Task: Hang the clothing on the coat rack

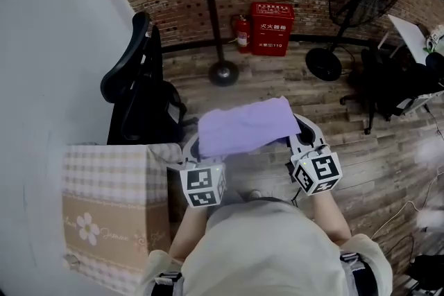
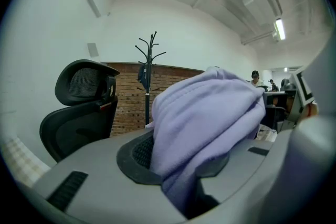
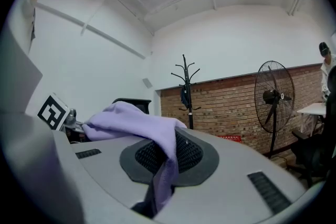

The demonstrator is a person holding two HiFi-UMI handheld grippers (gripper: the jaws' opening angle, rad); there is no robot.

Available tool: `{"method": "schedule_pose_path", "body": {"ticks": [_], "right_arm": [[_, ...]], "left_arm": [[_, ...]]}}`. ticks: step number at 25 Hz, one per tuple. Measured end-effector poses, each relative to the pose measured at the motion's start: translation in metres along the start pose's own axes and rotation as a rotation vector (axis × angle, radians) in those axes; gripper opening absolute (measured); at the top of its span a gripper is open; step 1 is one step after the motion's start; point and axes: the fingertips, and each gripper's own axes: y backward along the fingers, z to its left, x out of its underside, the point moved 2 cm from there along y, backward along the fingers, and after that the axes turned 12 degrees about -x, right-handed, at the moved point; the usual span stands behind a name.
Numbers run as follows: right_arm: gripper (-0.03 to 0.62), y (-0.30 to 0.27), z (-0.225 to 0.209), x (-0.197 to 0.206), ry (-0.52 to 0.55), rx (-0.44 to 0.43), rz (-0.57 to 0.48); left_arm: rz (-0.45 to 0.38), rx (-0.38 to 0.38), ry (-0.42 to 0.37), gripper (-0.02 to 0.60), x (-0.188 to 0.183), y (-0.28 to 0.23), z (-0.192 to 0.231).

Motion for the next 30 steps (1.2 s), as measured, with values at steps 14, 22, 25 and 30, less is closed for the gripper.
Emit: {"method": "schedule_pose_path", "body": {"ticks": [14, 22, 25, 30], "right_arm": [[0.015, 0.018, -0.022, 0.004, 0.0, 0.011, 0.009], [0.017, 0.01, -0.039, 0.007, -0.011, 0.035, 0.019], [0.017, 0.001, -0.049, 0.008, -0.009, 0.043, 0.022], [0.015, -0.023, -0.076, 0.009, -0.008, 0.053, 0.026]], "left_arm": [[-0.012, 0.005, 0.004, 0.106, 0.0, -0.002, -0.028], [-0.002, 0.022, 0.003, 0.106, -0.004, -0.023, -0.034], [0.003, 0.031, 0.002, 0.106, -0.005, -0.039, -0.036], [-0.008, 0.042, 0.006, 0.106, -0.015, -0.078, -0.039]]}}
